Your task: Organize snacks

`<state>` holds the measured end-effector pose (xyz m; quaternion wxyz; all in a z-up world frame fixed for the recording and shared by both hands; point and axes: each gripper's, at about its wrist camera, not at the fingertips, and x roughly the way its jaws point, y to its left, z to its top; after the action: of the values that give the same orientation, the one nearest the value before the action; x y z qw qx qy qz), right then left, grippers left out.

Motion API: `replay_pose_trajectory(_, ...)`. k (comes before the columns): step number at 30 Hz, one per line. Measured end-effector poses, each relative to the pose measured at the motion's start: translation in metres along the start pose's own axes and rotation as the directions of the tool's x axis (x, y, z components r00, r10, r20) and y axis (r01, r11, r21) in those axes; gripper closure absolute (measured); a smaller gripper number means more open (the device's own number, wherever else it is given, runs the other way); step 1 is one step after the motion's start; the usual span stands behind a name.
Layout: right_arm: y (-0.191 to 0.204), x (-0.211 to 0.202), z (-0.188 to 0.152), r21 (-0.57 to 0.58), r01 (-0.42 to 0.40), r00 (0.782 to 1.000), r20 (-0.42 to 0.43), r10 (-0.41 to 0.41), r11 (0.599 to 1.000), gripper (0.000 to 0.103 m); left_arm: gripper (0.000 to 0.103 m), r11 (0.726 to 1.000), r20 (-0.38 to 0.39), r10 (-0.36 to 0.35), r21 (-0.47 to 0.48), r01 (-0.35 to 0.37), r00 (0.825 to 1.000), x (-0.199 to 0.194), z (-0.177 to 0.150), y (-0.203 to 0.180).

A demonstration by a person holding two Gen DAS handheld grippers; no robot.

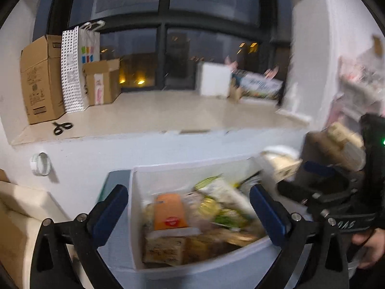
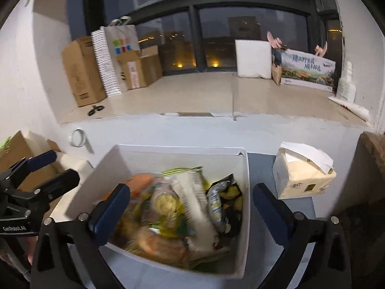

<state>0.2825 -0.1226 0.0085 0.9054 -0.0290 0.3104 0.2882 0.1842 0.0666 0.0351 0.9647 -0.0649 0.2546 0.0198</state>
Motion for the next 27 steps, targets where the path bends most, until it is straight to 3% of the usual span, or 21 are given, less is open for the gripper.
replay_pose_trajectory(3,0.016,-0.037,-0.005,-0.043,-0.031,0.998,0.061,0.033,0.999,0.0,0.0,0.999,0.024,-0.052,-0.016,0.052,0.998,-0.034,-0.002,-0.003)
replay_pose_trajectory(7,0.028,-0.087,-0.018,-0.054,-0.126,0.984,0.123,0.132,0.991,0.0,0.0,1.0,0.03,-0.003,0.016,0.002,1.0,-0.075,-0.01,-0.012)
replay_pose_trajectory(9,0.026,-0.103,-0.027,-0.021,-0.202,0.971,0.125,0.203,0.979,0.0,0.0,1.0,0.013,-0.011,0.016,0.011,1.0,-0.093,-0.018,-0.016)
replay_pose_trajectory(11,0.025,-0.116,-0.036,-0.005,-0.224,0.967,0.124,0.222,0.975,0.0,0.0,1.0,-0.009,-0.009,0.019,0.009,1.0,-0.109,-0.03,-0.021)
replay_pose_trajectory(20,0.04,-0.166,-0.089,-0.015,-0.19,0.973,0.129,0.19,0.982,0.0,0.0,1.0,-0.012,-0.027,0.015,0.027,1.0,-0.154,-0.063,-0.037)
replay_pose_trajectory(27,0.037,-0.181,-0.1,0.008,-0.136,0.98,0.147,0.133,0.991,0.0,0.0,0.999,-0.005,-0.039,0.028,0.039,0.999,-0.163,-0.069,-0.044)
